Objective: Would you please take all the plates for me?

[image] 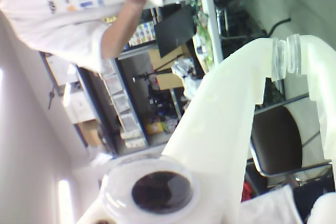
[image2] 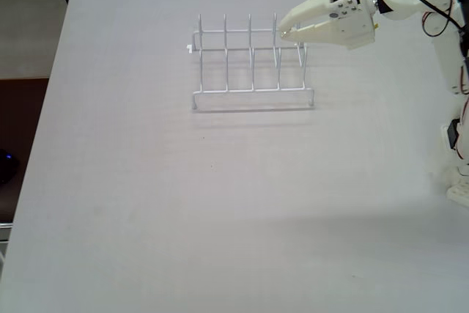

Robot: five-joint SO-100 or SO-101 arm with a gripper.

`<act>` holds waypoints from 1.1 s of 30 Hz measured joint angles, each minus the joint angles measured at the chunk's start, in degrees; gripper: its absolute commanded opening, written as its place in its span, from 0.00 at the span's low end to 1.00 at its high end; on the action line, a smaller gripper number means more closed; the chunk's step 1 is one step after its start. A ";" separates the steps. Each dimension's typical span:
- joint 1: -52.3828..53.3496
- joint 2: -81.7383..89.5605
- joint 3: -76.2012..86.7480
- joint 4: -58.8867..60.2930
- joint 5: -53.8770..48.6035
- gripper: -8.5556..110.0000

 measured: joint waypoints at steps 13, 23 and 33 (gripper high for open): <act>0.00 24.35 42.19 -15.91 1.14 0.07; 0.00 41.31 71.19 -28.13 3.08 0.07; 0.26 52.29 95.89 -39.11 4.04 0.07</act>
